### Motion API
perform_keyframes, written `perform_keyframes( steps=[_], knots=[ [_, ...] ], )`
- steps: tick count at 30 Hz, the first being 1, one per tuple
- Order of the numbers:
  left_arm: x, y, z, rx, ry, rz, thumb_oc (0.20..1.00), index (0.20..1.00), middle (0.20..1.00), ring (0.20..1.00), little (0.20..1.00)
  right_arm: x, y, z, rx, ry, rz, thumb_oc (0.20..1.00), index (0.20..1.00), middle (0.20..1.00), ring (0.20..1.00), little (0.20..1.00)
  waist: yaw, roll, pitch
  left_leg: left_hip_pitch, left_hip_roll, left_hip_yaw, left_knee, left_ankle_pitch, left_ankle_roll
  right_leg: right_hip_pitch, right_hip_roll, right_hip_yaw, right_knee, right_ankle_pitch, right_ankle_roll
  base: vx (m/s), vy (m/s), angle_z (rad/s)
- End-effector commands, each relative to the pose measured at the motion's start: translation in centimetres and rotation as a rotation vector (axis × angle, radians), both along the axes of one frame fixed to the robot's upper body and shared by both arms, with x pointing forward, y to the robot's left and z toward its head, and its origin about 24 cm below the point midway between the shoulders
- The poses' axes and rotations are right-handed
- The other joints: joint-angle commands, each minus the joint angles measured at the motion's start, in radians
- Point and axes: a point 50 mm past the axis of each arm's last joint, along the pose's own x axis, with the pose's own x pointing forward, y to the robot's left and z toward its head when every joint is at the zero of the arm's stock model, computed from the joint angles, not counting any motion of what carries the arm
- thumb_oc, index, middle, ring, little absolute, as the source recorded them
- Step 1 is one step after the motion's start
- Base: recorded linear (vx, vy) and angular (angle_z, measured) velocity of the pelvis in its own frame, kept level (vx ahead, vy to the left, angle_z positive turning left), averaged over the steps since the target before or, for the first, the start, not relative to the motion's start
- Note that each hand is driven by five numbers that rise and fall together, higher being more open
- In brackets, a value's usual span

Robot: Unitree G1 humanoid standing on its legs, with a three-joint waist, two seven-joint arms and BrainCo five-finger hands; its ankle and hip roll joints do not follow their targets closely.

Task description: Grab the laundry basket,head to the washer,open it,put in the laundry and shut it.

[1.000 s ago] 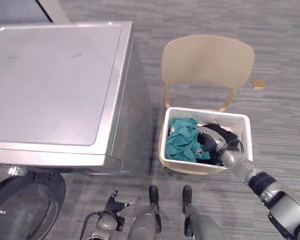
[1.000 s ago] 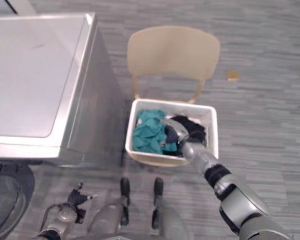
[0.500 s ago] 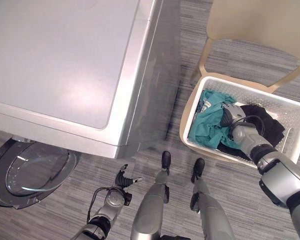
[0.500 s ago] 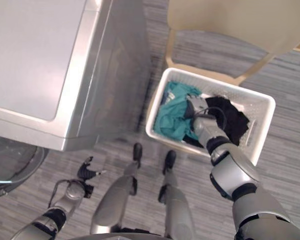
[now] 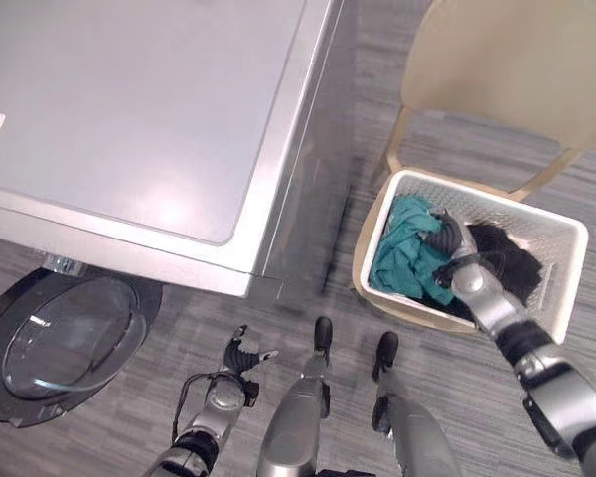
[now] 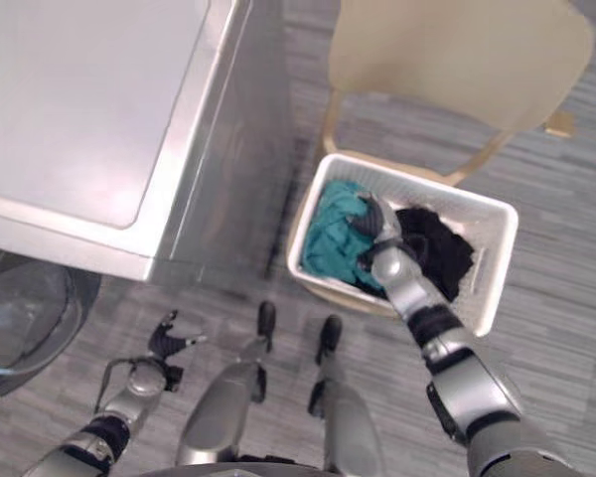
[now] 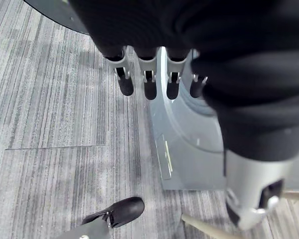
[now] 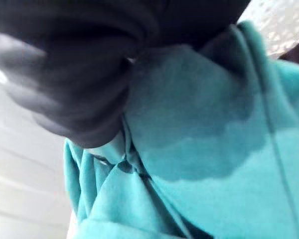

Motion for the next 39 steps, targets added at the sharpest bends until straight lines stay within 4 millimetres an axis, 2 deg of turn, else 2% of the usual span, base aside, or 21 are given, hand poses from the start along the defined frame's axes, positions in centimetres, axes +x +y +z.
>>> perform_keyframes(
  steps=[1, 4, 6, 7, 8, 11, 13, 14, 18, 21, 23, 24, 25, 27, 28, 29, 32, 35, 38, 39],
  knots=[
    [-1.9, 0.8, -1.3, 0.023, 0.089, 0.013, 1.0, 1.0, 1.0, 1.0, 1.0, -0.7, 1.9, 0.6, 0.222, -0.059, 0.093, 0.2, 0.2, 0.2, 0.2, 0.2, -0.021, -0.073, -0.102, 0.034, -0.021, 0.039, 0.074, -0.148, 0.01, -0.001, -0.06, 0.047, 0.052, -0.111, 0.113, 0.06, 0.046, -0.22],
    [-3.6, 2.2, -1.8, 0.02, 0.128, 0.079, 1.0, 1.0, 1.0, 1.0, 1.0, -3.2, 2.1, 0.5, 0.437, -0.075, 0.181, 0.2, 0.2, 0.2, 0.2, 0.2, -0.048, -0.092, -0.153, 0.105, -0.023, 0.068, 0.083, -0.18, 0.022, 0.047, -0.057, 0.08, 0.057, -0.118, 0.12, 0.07, 0.101, -0.35],
    [-4.0, 2.4, -1.9, 0.013, 0.135, 0.091, 1.0, 1.0, 1.0, 1.0, 1.0, -3.9, 1.9, 0.8, 0.491, -0.086, 0.206, 0.2, 0.2, 0.2, 0.2, 0.2, -0.052, -0.094, -0.168, 0.124, -0.022, 0.075, 0.081, -0.185, 0.025, 0.058, -0.057, 0.09, 0.056, -0.117, 0.122, 0.05, 0.106, -0.48],
    [-4.7, 2.7, -2.1, -0.012, 0.14, 0.115, 1.0, 1.0, 1.0, 1.0, 1.0, -5.3, 2.0, 1.4, 0.579, -0.108, 0.275, 0.2, 0.2, 0.2, 0.2, 0.2, -0.058, -0.097, -0.194, 0.151, -0.026, 0.08, 0.077, -0.194, 0.031, 0.069, -0.057, 0.1, 0.057, -0.113, 0.127, 0.04, 0.07, -0.39],
    [-4.8, 2.7, -2.1, -0.012, 0.141, 0.115, 1.0, 1.0, 1.0, 1.0, 1.0, -5.4, 2.0, 1.4, 0.579, -0.106, 0.274, 0.2, 0.2, 0.2, 0.2, 0.2, -0.057, -0.096, -0.195, 0.152, -0.026, 0.08, 0.077, -0.194, 0.032, 0.069, -0.056, 0.101, 0.057, -0.113, 0.127, 0.03, 0.114, -0.38],
    [-5.4, 2.7, -2.4, -0.031, 0.155, 0.127, 1.0, 1.0, 1.0, 1.0, 1.0, -7.2, 2.5, 2.1, 0.636, -0.127, 0.379, 0.2, 0.2, 0.2, 0.2, 0.2, -0.069, -0.097, -0.215, 0.187, -0.032, 0.084, 0.059, -0.197, 0.042, 0.07, -0.058, 0.116, 0.085, -0.103, 0.144, -0.04, 0.074, -0.13],
    [-4.9, 2.6, -2.2, -0.036, 0.144, 0.13, 1.0, 1.0, 1.0, 1.0, 1.0, -7.7, 3.4, 3.3, 0.672, -0.171, 0.442, 0.2, 0.2, 0.2, 0.2, 0.2, -0.078, -0.095, -0.203, 0.19, -0.03, 0.084, 0.056, -0.188, 0.046, 0.051, -0.059, 0.128, 0.149, -0.097, 0.167, -0.15, 0.012, -0.24],
    [-4.2, 2.4, -1.9, -0.027, 0.122, 0.11, 1.0, 1.0, 1.0, 1.0, 1.0, -8.1, 3.6, 4.0, 0.694, -0.204, 0.467, 0.2, 0.2, 0.2, 0.2, 0.2, -0.087, -0.09, -0.193, 0.181, -0.026, 0.072, 0.059, -0.178, 0.048, 0.043, -0.046, 0.156, 0.196, -0.116, 0.173, -0.21, -0.02, -0.34],
    [-2.8, 1.9, -0.8, -0.029, 0.051, 0.073, 1.0, 1.0, 1.0, 1.0, 1.0, -9.2, 3.1, 5.2, 0.691, -0.277, 0.48, 0.2, 0.2, 0.2, 0.2, 0.2, -0.095, -0.068, -0.204, 0.132, -0.014, 0.015, 0.065, -0.134, 0.052, 0.08, -0.023, 0.207, 0.366, -0.22, 0.137, -0.22, -0.067, 0.42],
    [-1.9, 1.7, 0.0, -0.007, 0.002, 0.026, 1.0, 1.0, 1.0, 1.0, 1.0, -9.7, 2.9, 5.5, 0.667, -0.303, 0.476, 0.2, 0.2, 0.2, 0.2, 0.2, -0.082, -0.072, -0.24, 0.088, -0.023, -0.044, 0.058, -0.098, 0.045, 0.149, -0.011, 0.284, 0.42, -0.229, 0.129, -0.19, -0.162, 0.98],
    [-1.3, 1.5, 0.9, 0.011, -0.047, -0.004, 1.0, 1.0, 1.0, 1.0, 1.0, -9.5, 3.2, 5.5, 0.661, -0.31, 0.472, 0.2, 0.2, 0.2, 0.2, 0.2, -0.058, -0.084, -0.254, 0.032, -0.029, -0.064, 0.064, -0.07, 0.037, 0.208, -0.012, 0.319, 0.386, -0.243, 0.124, -0.27, -0.189, 0.74],
    [-0.6, 1.2, 1.6, 0.007, -0.095, -0.028, 1.0, 1.0, 1.0, 1.0, 1.0, -9.2, 3.5, 5.8, 0.652, -0.314, 0.481, 0.2, 0.2, 0.2, 0.2, 0.2, -0.036, -0.086, -0.255, 0.003, -0.026, -0.071, 0.063, -0.05, 0.028, 0.246, 0.003, 0.326, 0.322, -0.321, 0.097, -0.29, -0.182, 0.42],
    [-0.5, 0.9, 2.0, -0.004, -0.115, -0.042, 1.0, 1.0, 1.0, 1.0, 1.0, -8.9, 3.8, 5.9, 0.655, -0.313, 0.484, 0.2, 0.2, 0.2, 0.2, 0.2, -0.02, -0.088, -0.253, -0.019, -0.026, -0.079, 0.064, -0.024, 0.013, 0.255, 0.011, 0.323, 0.282, -0.352, 0.079, -0.33, -0.222, 0.29],
    [0.4, 0.0, 3.3, -0.03, -0.193, -0.075, 1.0, 1.0, 1.0, 1.0, 1.0, -8.1, 4.0, 6.1, 0.637, -0.314, 0.48, 0.2, 0.2, 0.2, 0.2, 0.2, -0.001, -0.067, -0.237, -0.069, -0.017, -0.107, 0.052, 0.04, -0.021, 0.245, 0.062, 0.329, 0.241, -0.395, 0.04, -0.34, -0.235, 0.48],
    [0.7, -0.5, 4.1, -0.045, -0.237, -0.101, 1.0, 1.0, 1.0, 1.0, 1.0, -7.9, 3.9, 6.1, 0.632, -0.306, 0.477, 0.2, 0.2, 0.2, 0.2, 0.2, 0.003, -0.053, -0.224, -0.077, -0.018, -0.123, 0.029, 0.063, -0.038, 0.234, 0.083, 0.322, 0.235, -0.391, 0.032, -0.36, -0.177, 0.76],
    [1.1, -1.1, 4.7, -0.052, -0.27, -0.125, 1.0, 1.0, 1.0, 1.0, 1.0, -7.6, 3.7, 6.1, 0.619, -0.302, 0.467, 0.2, 0.2, 0.2, 0.2, 0.2, 0.003, -0.045, -0.208, -0.09, -0.027, -0.124, 0.019, 0.062, -0.049, 0.22, 0.089, 0.307, 0.236, -0.378, 0.027, -0.38, -0.115, 0.63],
    [2.1, -2.2, 7.4, -0.068, -0.393, -0.229, 1.0, 1.0, 1.0, 1.0, 1.0, -7.4, 2.9, 5.8, 0.568, -0.281, 0.449, 0.2, 0.2, 0.2, 0.2, 0.2, -0.011, -0.052, -0.194, -0.073, -0.04, -0.095, 0.075, -0.007, -0.027, 0.193, 0.058, 0.236, 0.202, -0.327, 0.037, -0.35, -0.039, 0.67],
    [2.7, -3.4, 9.9, -0.069, -0.501, -0.348, 1.0, 1.0, 1.0, 1.0, 1.0, -7.5, 2.9, 6.2, 0.514, -0.283, 0.485, 0.2, 0.2, 0.2, 0.2, 0.2, -0.029, -0.083, -0.2, -0.034, -0.046, -0.101, 0.203, -0.122, -0.009, 0.163, 0.002, 0.181, 0.159, -0.271, 0.049, -0.26, -0.013, 0.94],
    [3.3, -4.8, 12.0, -0.05, -0.59, -0.454, 1.0, 1.0, 1.0, 1.0, 1.0, -7.5, 3.5, 6.3, 0.496, -0.271, 0.53, 0.2, 0.2, 0.2, 0.2, 0.2, -0.055, -0.095, -0.219, 0.069, -0.004, -0.063, 0.236, -0.21, -0.002, 0.153, -0.031, 0.126, 0.129, -0.258, 0.055, -0.13, 0.037, 0.96],
    [3.5, -5.6, 12.4, -0.05, -0.607, -0.499, 1.0, 1.0, 1.0, 1.0, 1.0, -7.5, 3.6, 6.4, 0.494, -0.271, 0.536, 0.2, 0.2, 0.2, 0.2, 0.2, -0.069, -0.09, -0.233, 0.108, 0.017, -0.039, 0.204, -0.199, -0.005, 0.155, -0.035, 0.098, 0.118, -0.257, 0.057, -0.04, 0.134, 0.54]
  ],
)
